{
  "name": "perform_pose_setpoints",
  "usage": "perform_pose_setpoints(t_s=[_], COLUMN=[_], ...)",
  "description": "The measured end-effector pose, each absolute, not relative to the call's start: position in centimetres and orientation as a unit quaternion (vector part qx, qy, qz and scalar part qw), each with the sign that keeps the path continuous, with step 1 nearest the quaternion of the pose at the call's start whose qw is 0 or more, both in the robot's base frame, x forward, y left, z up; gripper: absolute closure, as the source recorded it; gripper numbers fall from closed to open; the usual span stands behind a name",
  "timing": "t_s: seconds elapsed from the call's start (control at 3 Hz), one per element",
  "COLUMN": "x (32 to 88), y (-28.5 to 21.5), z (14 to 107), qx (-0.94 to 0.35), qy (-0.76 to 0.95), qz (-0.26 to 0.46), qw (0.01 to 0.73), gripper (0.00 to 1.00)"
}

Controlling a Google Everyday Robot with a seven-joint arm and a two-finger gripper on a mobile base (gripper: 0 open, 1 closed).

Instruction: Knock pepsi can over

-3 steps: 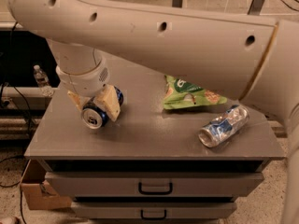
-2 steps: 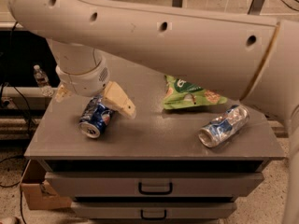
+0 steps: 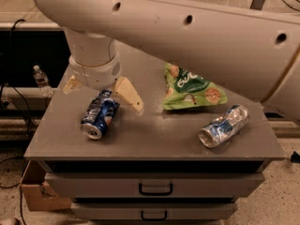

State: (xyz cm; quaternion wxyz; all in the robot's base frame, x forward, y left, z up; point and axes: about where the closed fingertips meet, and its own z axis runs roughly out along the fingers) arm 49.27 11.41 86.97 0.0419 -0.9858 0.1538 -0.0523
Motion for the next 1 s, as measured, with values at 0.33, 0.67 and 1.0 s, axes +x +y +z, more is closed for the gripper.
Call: perform_pose_setpoints(t_s=[0.33, 0.67, 1.0], x=[50.6, 52.1, 53.2], y=[8.9, 6.2, 3.5], z=[88.8, 89.4, 88.3], qx=[-0.980, -0.971, -0.960], qy=[0.179, 0.219, 0.261], qz=[-0.057, -0.043, -0.015], qw=[0.065, 0.080, 0.101], gripper=[0.00, 0.00, 0.00])
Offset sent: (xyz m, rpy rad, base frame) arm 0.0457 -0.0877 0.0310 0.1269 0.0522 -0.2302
